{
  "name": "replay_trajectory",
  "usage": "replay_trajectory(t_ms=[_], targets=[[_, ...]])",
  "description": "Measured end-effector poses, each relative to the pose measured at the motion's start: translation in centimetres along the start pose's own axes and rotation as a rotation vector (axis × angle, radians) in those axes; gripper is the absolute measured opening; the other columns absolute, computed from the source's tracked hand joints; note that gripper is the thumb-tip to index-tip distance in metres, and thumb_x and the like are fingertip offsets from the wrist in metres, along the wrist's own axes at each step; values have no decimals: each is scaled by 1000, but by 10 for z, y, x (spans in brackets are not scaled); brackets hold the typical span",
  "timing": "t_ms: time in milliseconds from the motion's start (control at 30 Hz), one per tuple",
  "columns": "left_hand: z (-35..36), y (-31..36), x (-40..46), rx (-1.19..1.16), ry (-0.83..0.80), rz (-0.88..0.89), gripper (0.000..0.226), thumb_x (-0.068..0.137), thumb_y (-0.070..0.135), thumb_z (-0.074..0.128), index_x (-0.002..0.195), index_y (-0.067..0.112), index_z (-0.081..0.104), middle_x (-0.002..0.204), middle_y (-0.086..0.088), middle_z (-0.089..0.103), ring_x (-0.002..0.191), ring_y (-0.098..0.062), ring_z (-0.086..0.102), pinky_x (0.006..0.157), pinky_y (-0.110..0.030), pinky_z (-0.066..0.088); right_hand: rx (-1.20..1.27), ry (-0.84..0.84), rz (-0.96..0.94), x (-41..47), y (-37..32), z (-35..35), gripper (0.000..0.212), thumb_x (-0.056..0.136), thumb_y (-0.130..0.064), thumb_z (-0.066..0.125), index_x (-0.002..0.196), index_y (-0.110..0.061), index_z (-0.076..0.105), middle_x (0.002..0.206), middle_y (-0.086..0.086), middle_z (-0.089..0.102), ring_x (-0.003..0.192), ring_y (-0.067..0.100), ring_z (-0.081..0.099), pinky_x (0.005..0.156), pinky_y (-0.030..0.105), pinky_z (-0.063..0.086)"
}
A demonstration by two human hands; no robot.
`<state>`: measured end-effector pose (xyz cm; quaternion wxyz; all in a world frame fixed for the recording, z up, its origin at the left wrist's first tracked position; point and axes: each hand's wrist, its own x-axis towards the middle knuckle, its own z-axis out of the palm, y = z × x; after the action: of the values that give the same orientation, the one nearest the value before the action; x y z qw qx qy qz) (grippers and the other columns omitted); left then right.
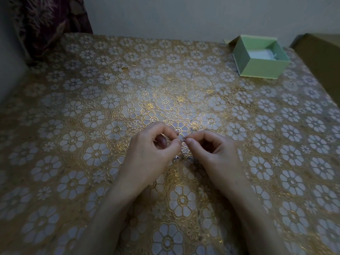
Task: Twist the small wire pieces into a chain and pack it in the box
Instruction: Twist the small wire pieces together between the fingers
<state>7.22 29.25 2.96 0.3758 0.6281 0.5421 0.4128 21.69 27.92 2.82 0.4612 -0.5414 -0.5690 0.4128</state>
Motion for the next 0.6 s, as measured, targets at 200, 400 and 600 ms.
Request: replay_trajectory(t_ms=[200, 400, 600], targets=[[-4, 4, 0, -124, -58, -61, 12, 77, 14, 71, 67, 13, 64, 89, 6, 68, 83, -26, 60, 68, -28, 49, 106, 11, 32, 0, -2, 1, 22, 87, -6, 61, 71, -20, 63, 55, -14, 52, 50, -1, 42, 49, 13, 33], [-7, 6, -1, -158, -85, -61, 12, 77, 19, 64, 67, 12, 62, 91, 0, 68, 88, -27, 59, 66, -21, 46, 339, 20, 150, 1, -2, -4, 11, 73, -24, 60, 65, -25, 66, 56, -8, 47, 50, 3, 37, 43, 12, 29], [-6, 6, -1, -195, -102, -67, 16, 82, 12, 65, 67, 11, 61, 92, 2, 68, 79, -21, 59, 63, -12, 43, 400, -74, 128, 0, -2, -6, 5, 69, -23, 63, 66, -19, 64, 69, 7, 47, 54, 5, 37, 45, 12, 30]])
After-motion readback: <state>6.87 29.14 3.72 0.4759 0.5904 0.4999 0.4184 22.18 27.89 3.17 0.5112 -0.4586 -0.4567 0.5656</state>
